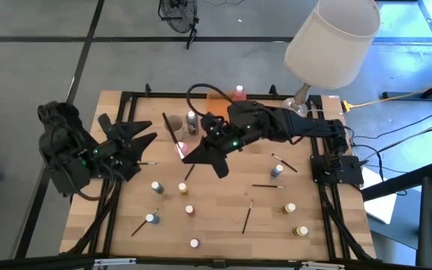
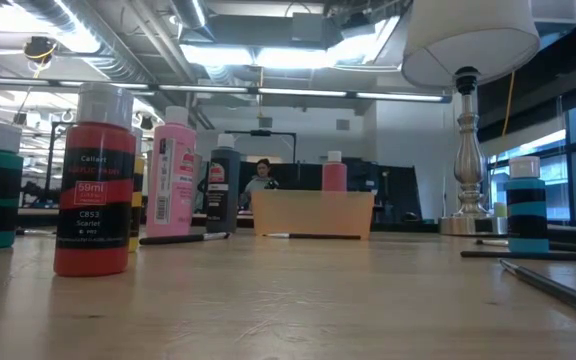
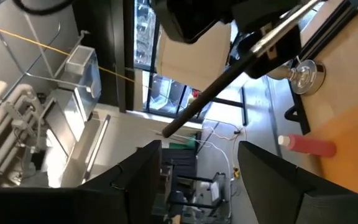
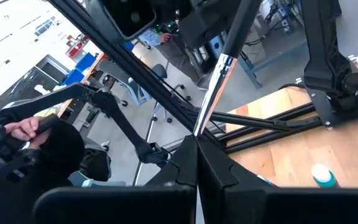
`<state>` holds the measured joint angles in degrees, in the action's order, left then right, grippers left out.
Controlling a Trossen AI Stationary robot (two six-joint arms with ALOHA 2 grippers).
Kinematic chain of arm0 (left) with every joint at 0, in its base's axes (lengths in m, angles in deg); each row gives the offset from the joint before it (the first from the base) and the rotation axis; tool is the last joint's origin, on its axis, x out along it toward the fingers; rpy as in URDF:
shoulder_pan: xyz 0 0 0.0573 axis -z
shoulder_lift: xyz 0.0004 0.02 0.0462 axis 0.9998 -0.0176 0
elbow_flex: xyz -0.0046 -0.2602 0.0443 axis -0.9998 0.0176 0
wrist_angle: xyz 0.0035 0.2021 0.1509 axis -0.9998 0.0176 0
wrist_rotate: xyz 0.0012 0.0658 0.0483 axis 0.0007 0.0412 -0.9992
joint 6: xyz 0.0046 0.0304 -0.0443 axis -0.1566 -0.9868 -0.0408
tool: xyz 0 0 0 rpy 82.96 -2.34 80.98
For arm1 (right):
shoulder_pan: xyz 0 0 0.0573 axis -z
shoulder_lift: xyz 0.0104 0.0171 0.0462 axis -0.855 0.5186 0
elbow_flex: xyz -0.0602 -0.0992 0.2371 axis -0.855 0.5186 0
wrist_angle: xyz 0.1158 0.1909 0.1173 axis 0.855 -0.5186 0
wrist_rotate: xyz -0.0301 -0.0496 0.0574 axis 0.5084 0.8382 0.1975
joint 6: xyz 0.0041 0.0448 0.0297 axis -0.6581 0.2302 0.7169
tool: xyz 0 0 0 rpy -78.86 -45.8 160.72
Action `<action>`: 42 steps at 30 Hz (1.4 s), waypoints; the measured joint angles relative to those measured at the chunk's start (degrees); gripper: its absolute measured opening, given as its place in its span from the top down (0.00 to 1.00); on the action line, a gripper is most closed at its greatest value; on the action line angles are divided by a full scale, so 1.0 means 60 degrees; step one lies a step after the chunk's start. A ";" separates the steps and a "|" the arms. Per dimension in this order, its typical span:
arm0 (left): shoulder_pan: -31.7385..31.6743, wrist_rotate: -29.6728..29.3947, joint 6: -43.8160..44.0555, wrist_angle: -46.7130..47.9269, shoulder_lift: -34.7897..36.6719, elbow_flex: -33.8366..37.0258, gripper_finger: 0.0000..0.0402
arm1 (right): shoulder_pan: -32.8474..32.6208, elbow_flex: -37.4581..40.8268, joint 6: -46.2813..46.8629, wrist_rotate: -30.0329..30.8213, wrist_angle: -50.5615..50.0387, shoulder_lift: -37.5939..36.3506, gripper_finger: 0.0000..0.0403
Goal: Pick & Place Paint Supplies
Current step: Put the black paint brush into the white cup
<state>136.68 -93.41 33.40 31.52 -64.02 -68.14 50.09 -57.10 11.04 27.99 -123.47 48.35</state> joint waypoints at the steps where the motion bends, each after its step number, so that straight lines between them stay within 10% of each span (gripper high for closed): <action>1: -0.0003 -0.0003 -0.0003 0.0000 -0.0038 0.0000 0.48 | 0.0009 0.0000 0.0031 -0.0010 -0.0005 0.0000 1.00; 42: -0.1735 0.1880 -0.2201 -0.0689 -0.0463 0.0000 0.48 | 0.0020 0.0066 0.0918 -0.0108 -0.0129 0.0073 1.00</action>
<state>126.27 -82.13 20.20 27.38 -66.79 -68.14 50.21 -56.71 16.54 27.34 -124.24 48.79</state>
